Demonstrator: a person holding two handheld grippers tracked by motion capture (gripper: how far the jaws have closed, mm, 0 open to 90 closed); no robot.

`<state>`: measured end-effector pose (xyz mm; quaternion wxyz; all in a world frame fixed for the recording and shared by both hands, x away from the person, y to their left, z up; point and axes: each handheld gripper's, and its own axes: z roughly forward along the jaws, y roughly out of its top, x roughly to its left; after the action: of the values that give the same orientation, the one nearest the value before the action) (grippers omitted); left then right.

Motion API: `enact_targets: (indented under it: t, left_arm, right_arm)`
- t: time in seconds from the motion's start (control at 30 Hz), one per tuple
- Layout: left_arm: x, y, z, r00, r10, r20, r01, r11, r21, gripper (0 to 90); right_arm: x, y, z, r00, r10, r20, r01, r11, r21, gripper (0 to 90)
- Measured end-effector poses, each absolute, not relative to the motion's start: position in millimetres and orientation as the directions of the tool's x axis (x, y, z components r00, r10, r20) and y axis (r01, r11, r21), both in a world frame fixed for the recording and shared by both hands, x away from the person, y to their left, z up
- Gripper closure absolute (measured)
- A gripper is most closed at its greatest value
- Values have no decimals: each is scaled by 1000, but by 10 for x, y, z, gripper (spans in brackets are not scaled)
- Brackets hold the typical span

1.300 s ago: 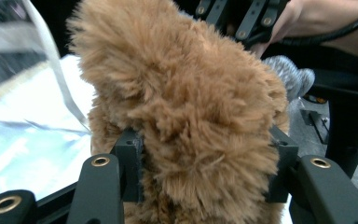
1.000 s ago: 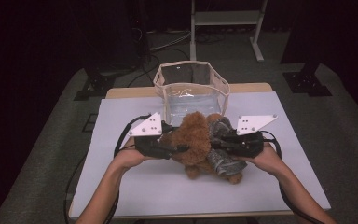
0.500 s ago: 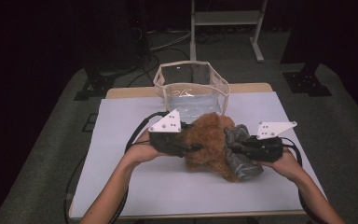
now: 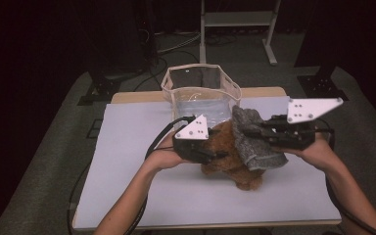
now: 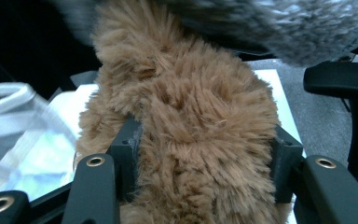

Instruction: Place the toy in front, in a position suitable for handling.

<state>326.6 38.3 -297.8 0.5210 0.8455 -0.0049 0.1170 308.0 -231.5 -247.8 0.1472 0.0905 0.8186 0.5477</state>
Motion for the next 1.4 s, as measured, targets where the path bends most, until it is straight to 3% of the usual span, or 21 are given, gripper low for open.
enact_targets:
  t: [0.13, 0.23, 0.43, 0.67, 0.77, 1.4]
  left_arm:
    - [3218, 219, -2935, 970, 77, 230, -169, -464, 870, 434]
    - [3193, 146, -2919, 967, 58, 248, -191, -478, 857, 420]
    - [3177, 129, -2905, 962, 66, 266, -209, -453, 867, 300]
    - [3124, 338, -2953, 966, 94, 241, -189, -378, 906, 250]
    - [3140, 424, -3010, 964, 136, 228, -156, -403, 902, 194]
    - [3322, 375, -3307, 982, 155, 112, -38, -414, 910, 89]
  right_arm:
    - [3186, -2071, -2288, -947, 267, -181, -37, 468, 883, 801]
    - [3250, -2038, -2372, -944, 263, -198, -12, 574, 819, 803]
    - [3223, -2260, -2525, -941, 301, -152, 26, 513, 858, 807]
    - [3174, -2267, -2535, -938, 297, -180, 10, 540, 841, 807]
    - [3173, -2262, -2560, -934, 304, -188, 6, 539, 842, 808]
    - [3229, -2305, -2619, -931, 329, -158, 33, 505, 862, 808]
